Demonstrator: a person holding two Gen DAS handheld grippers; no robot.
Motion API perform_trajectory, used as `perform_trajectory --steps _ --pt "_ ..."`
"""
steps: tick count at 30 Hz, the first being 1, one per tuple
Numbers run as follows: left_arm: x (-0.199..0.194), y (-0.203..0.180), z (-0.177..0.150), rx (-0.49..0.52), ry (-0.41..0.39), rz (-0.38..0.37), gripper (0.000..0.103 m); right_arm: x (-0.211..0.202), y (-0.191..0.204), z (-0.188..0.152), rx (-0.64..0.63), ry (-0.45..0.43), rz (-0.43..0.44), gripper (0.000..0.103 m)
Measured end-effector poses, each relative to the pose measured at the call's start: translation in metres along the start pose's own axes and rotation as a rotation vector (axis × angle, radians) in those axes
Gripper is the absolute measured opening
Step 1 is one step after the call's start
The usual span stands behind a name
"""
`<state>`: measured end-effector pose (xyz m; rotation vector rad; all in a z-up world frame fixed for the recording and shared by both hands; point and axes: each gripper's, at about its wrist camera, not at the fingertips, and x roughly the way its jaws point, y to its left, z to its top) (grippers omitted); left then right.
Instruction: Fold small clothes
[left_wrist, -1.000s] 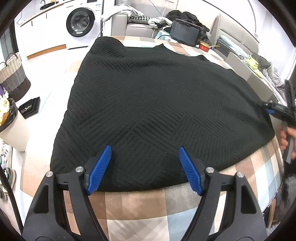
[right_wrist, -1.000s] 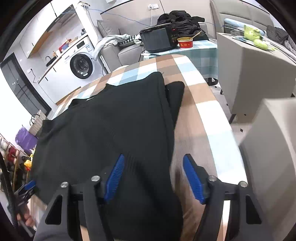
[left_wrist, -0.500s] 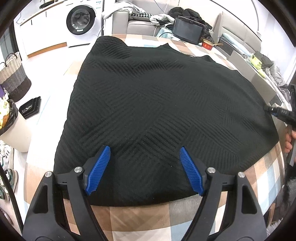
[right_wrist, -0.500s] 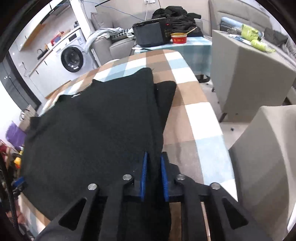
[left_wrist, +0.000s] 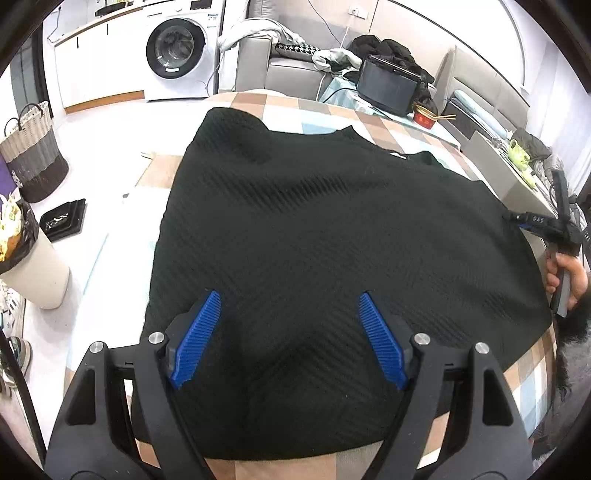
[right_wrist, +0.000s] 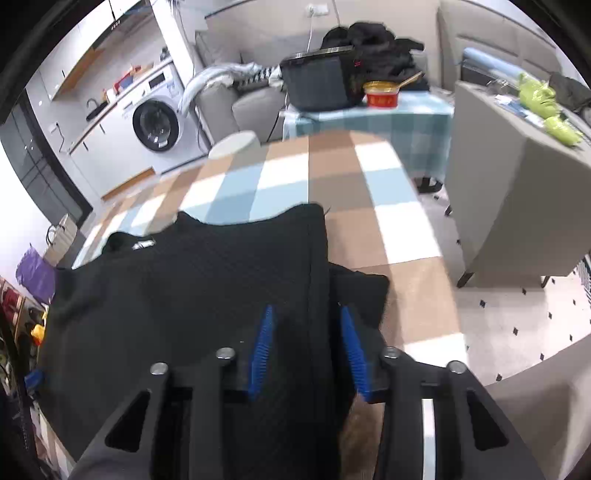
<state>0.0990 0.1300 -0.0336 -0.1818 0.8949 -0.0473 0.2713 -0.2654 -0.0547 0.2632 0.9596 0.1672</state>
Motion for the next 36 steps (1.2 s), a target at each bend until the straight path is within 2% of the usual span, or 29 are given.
perform_trajectory --steps 1,2,7,13,18,20,21,23,24,25,26,27,32,34,36 --pt "0.001 0.000 0.002 0.001 0.000 0.001 0.076 0.004 0.001 0.001 -0.010 0.002 0.011 0.009" --pt "0.002 0.001 0.004 0.002 0.002 0.003 0.076 0.002 0.003 0.001 -0.031 -0.011 0.025 0.005" --pt "0.007 -0.003 0.010 0.019 0.007 0.009 0.076 -0.030 0.005 -0.002 -0.037 -0.136 0.018 0.004" --pt "0.017 -0.005 0.014 0.032 0.018 0.015 0.076 -0.011 -0.004 -0.012 -0.013 -0.082 -0.056 0.004" --pt "0.013 0.006 0.012 0.012 0.006 0.020 0.076 -0.024 0.001 -0.012 -0.003 -0.145 -0.071 0.004" --pt "0.015 0.009 0.011 -0.002 0.012 0.019 0.076 -0.015 0.003 -0.012 -0.017 -0.101 -0.099 0.007" --pt "0.016 0.009 0.011 -0.003 0.013 0.023 0.076 -0.008 0.003 -0.012 -0.019 -0.049 -0.127 0.011" --pt "0.015 0.007 0.010 0.006 0.005 0.024 0.076 -0.011 0.002 -0.017 -0.004 -0.031 -0.108 0.015" --pt "0.013 0.004 0.009 0.015 0.000 0.014 0.076 -0.019 0.004 -0.021 -0.008 -0.048 -0.102 0.025" --pt "0.013 0.001 0.009 0.025 -0.002 0.005 0.076 -0.028 0.007 -0.026 -0.015 -0.072 -0.103 0.043" --pt "0.013 -0.002 0.008 0.034 -0.003 -0.003 0.076 -0.035 0.010 -0.030 -0.020 -0.092 -0.101 0.048" --pt "0.013 -0.008 0.007 0.047 -0.001 -0.019 0.076 -0.045 0.018 -0.038 -0.035 -0.112 -0.094 0.049" --pt "0.028 -0.037 0.007 0.113 0.021 -0.098 0.076 -0.067 0.063 -0.069 -0.155 -0.097 -0.008 0.048" --pt "0.036 -0.047 0.006 0.136 0.041 -0.118 0.076 -0.060 0.086 -0.081 -0.207 -0.053 0.054 0.049" --pt "0.046 -0.057 0.004 0.167 0.061 -0.101 0.076 -0.048 0.106 -0.091 -0.273 -0.022 0.038 0.050"
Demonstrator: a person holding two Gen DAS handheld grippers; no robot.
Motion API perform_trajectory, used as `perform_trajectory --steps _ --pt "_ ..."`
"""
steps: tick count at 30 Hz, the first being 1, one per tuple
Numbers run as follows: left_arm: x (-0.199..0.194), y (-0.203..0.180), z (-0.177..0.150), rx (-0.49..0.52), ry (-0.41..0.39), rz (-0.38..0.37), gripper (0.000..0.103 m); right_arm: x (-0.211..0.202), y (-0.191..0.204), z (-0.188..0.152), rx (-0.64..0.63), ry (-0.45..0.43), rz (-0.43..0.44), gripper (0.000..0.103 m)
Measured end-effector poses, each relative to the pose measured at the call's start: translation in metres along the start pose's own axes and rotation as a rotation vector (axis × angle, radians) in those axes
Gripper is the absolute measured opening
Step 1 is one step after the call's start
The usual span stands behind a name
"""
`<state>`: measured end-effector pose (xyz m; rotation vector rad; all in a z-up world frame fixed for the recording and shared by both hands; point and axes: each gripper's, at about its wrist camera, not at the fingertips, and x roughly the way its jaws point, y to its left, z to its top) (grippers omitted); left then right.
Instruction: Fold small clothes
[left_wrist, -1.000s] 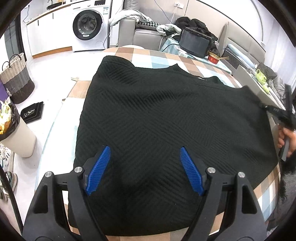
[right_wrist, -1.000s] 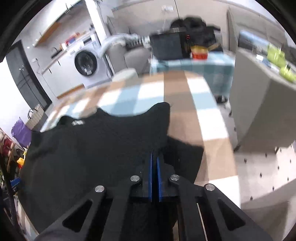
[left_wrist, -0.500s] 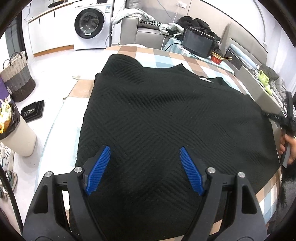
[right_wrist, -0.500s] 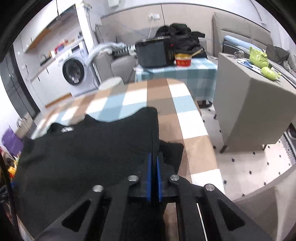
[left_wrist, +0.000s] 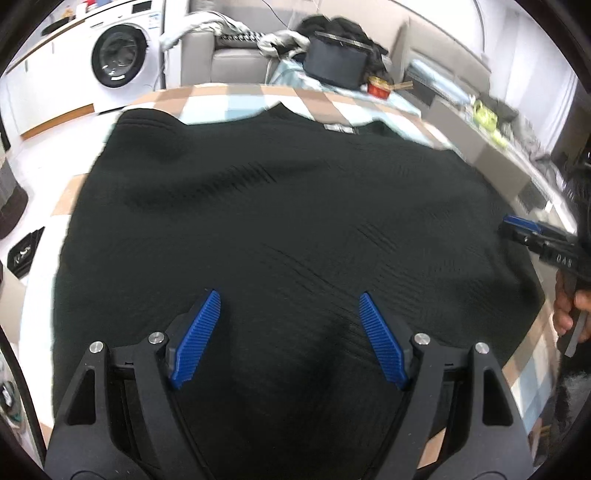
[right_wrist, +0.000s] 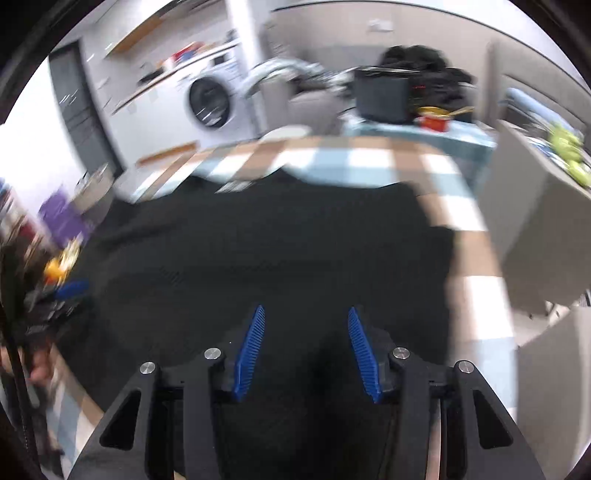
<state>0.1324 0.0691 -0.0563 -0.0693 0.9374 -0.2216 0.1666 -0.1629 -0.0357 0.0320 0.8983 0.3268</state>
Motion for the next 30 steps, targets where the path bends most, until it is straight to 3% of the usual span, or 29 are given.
perform_trajectory --steps 2,4,5,7,15,18,21,25,30 --pt "0.001 -0.007 -0.004 0.040 -0.009 0.033 0.076 0.011 0.013 -0.004 -0.039 0.034 0.011 0.052" --pt "-0.001 -0.010 -0.009 0.066 -0.006 0.048 0.077 0.023 0.019 -0.013 -0.054 0.088 0.010 0.062" --pt "-0.003 -0.011 -0.013 0.072 -0.005 0.055 0.078 0.022 0.020 -0.016 -0.068 0.070 -0.001 0.063" --pt "-0.008 -0.011 -0.021 0.086 0.000 0.075 0.081 0.018 0.019 -0.024 -0.083 0.081 -0.027 0.078" --pt "-0.028 -0.010 -0.052 0.079 -0.010 0.114 0.090 -0.014 -0.009 -0.063 -0.045 0.072 -0.053 0.081" --pt "-0.035 -0.011 -0.059 0.083 -0.011 0.127 0.090 -0.021 -0.006 -0.074 -0.068 0.100 -0.129 0.089" --pt "-0.041 -0.013 -0.059 0.056 0.007 0.097 0.090 -0.031 -0.001 -0.076 -0.027 0.096 -0.145 0.089" --pt "-0.045 -0.026 -0.055 0.042 0.002 0.023 0.090 -0.046 0.020 -0.067 -0.027 0.033 -0.088 0.089" --pt "-0.035 -0.052 -0.059 0.107 0.005 -0.030 0.090 -0.015 0.065 -0.050 -0.089 0.044 0.000 0.091"
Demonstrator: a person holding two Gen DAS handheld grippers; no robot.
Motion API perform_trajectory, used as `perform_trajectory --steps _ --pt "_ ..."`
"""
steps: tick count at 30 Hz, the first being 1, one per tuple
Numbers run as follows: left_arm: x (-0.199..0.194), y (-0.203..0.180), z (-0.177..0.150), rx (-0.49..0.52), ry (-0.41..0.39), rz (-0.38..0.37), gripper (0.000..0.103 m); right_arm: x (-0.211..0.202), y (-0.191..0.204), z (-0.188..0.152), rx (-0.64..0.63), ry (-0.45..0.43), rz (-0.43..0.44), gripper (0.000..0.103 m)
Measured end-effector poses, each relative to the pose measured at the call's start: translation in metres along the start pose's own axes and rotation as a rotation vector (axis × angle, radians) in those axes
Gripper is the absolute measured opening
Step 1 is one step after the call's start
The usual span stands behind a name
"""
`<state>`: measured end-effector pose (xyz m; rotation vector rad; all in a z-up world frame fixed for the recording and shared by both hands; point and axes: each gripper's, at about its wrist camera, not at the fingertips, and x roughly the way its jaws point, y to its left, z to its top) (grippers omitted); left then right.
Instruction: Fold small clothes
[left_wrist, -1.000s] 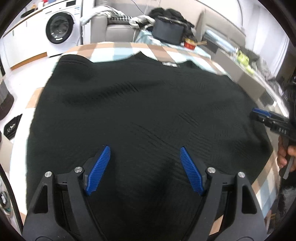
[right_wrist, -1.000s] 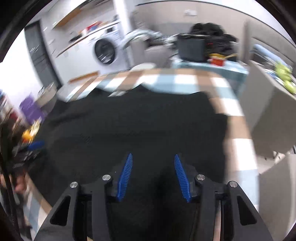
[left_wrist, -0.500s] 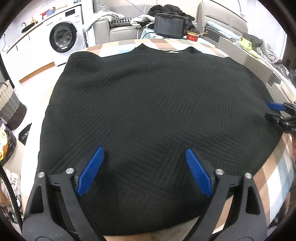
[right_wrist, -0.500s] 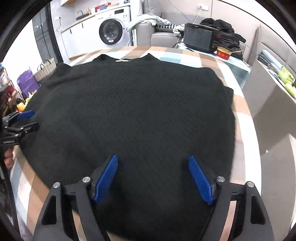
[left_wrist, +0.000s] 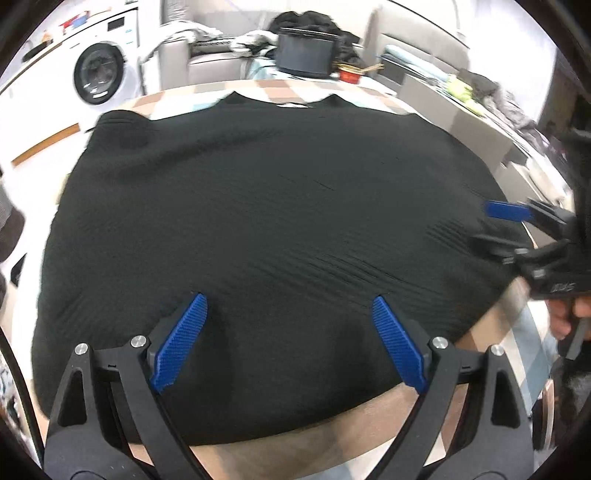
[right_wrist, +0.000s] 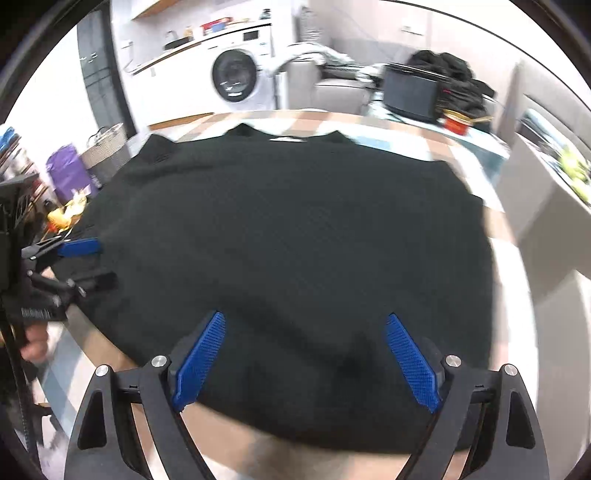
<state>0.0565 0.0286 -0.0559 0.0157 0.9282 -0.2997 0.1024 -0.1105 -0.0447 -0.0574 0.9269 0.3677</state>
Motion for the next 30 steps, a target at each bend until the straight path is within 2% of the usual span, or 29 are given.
perform_trajectory --steps 2,3,4,7,9,12,14,16,19,22,24,28,30 --pt "0.000 -0.005 -0.006 0.036 -0.009 0.018 0.090 0.016 0.012 0.002 -0.032 0.041 0.012 0.091" --pt "-0.001 -0.007 -0.010 0.055 -0.005 0.020 0.090 0.023 0.018 0.002 -0.061 0.061 -0.015 0.090" --pt "-0.003 -0.008 -0.012 0.070 -0.005 0.021 0.090 0.022 0.022 0.000 -0.092 0.038 -0.038 0.092" --pt "-0.008 -0.003 -0.017 0.078 0.014 0.028 0.090 0.018 0.013 -0.005 -0.071 0.042 -0.013 0.092" --pt "-0.011 0.002 -0.019 0.071 0.025 0.033 0.090 0.011 0.002 -0.014 -0.066 0.044 -0.034 0.092" --pt "-0.018 0.013 -0.026 0.047 0.029 0.056 0.090 -0.001 -0.027 -0.028 -0.021 0.057 -0.072 0.092" --pt "-0.023 0.022 -0.031 0.021 0.026 0.055 0.090 -0.015 -0.042 -0.040 0.001 0.039 -0.045 0.091" --pt "-0.028 0.031 -0.033 -0.014 0.024 0.047 0.090 -0.022 -0.048 -0.049 0.017 0.066 -0.015 0.091" --pt "-0.033 0.048 -0.031 -0.095 0.031 0.036 0.090 -0.032 -0.047 -0.054 0.018 0.073 -0.022 0.092" --pt "-0.035 0.066 -0.019 -0.155 0.019 0.043 0.090 -0.041 -0.046 -0.036 0.057 0.013 0.019 0.092" --pt "-0.032 0.074 -0.007 -0.163 0.007 0.074 0.090 -0.034 -0.045 -0.013 0.063 -0.025 0.004 0.093" --pt "-0.014 0.085 0.025 -0.148 -0.014 0.129 0.090 0.004 -0.045 0.034 0.084 -0.024 -0.024 0.093" --pt "-0.002 0.087 0.042 -0.130 -0.033 0.136 0.090 0.024 -0.045 0.051 0.105 -0.005 0.000 0.093"
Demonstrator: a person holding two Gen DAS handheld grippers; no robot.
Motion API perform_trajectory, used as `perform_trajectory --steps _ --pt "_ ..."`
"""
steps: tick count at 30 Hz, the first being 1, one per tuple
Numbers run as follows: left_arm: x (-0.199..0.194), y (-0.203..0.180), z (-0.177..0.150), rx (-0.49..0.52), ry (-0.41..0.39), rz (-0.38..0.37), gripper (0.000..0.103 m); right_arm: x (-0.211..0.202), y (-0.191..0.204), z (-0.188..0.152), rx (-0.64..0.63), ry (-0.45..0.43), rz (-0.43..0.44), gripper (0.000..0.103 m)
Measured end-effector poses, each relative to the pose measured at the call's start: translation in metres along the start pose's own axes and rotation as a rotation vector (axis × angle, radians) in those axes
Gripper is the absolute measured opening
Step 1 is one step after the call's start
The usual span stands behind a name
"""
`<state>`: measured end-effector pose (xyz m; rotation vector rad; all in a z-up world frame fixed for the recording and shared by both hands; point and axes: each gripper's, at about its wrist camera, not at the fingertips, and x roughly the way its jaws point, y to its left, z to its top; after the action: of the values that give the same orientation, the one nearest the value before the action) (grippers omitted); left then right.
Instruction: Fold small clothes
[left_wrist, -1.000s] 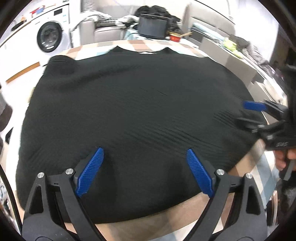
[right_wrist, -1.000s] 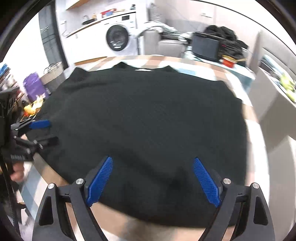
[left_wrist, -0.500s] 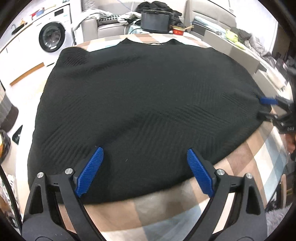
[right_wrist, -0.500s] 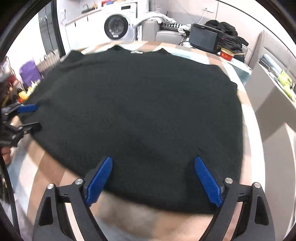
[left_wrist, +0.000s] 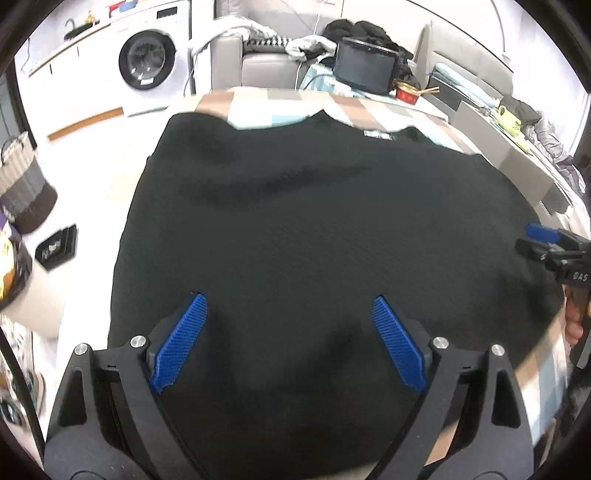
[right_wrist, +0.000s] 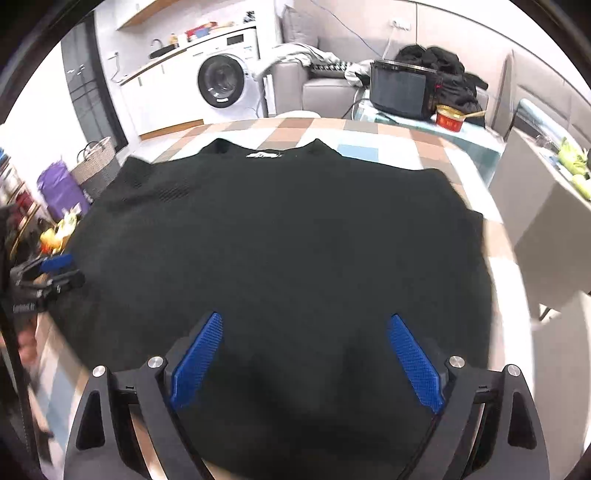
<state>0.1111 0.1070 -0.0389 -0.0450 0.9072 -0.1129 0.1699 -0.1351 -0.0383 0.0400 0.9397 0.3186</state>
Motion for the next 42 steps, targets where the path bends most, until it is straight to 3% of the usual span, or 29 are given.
perform_trajectory --steps 3,6,8,13,19,27,30,33,36,39,42 --pt "0.027 0.005 0.019 -0.006 0.024 0.002 0.090 0.032 0.004 0.012 -0.038 0.058 -0.032 0.093" --pt "0.037 0.019 0.026 -0.036 0.022 -0.010 0.090 0.037 -0.003 0.010 -0.102 0.042 -0.109 0.093" --pt "0.037 0.028 0.028 -0.042 0.029 -0.030 0.090 0.032 -0.023 0.008 -0.047 0.042 -0.097 0.095" --pt "0.030 0.040 0.023 -0.036 0.018 -0.002 0.090 0.020 -0.061 -0.002 0.014 0.045 -0.205 0.094" --pt "0.025 0.034 0.042 -0.010 0.000 -0.031 0.091 0.008 -0.053 0.017 0.030 -0.001 -0.153 0.095" --pt "0.082 0.023 0.105 0.016 0.005 0.012 0.090 0.053 -0.030 0.059 0.031 -0.014 -0.077 0.095" --pt "0.101 0.035 0.114 -0.017 0.029 0.102 0.091 0.067 -0.037 0.054 0.042 0.034 -0.110 0.095" --pt "0.098 0.053 0.115 -0.076 -0.009 0.102 0.090 0.061 -0.049 0.048 0.056 0.031 -0.140 0.095" --pt "0.097 0.066 0.117 -0.111 -0.012 0.209 0.090 0.052 -0.066 0.043 0.095 0.033 -0.190 0.094" --pt "0.095 0.071 0.116 -0.143 -0.012 0.178 0.090 0.045 -0.070 0.040 0.097 0.030 -0.237 0.095" --pt "0.084 0.056 0.109 -0.100 -0.025 0.139 0.090 0.039 -0.065 0.042 0.106 0.005 -0.190 0.095"
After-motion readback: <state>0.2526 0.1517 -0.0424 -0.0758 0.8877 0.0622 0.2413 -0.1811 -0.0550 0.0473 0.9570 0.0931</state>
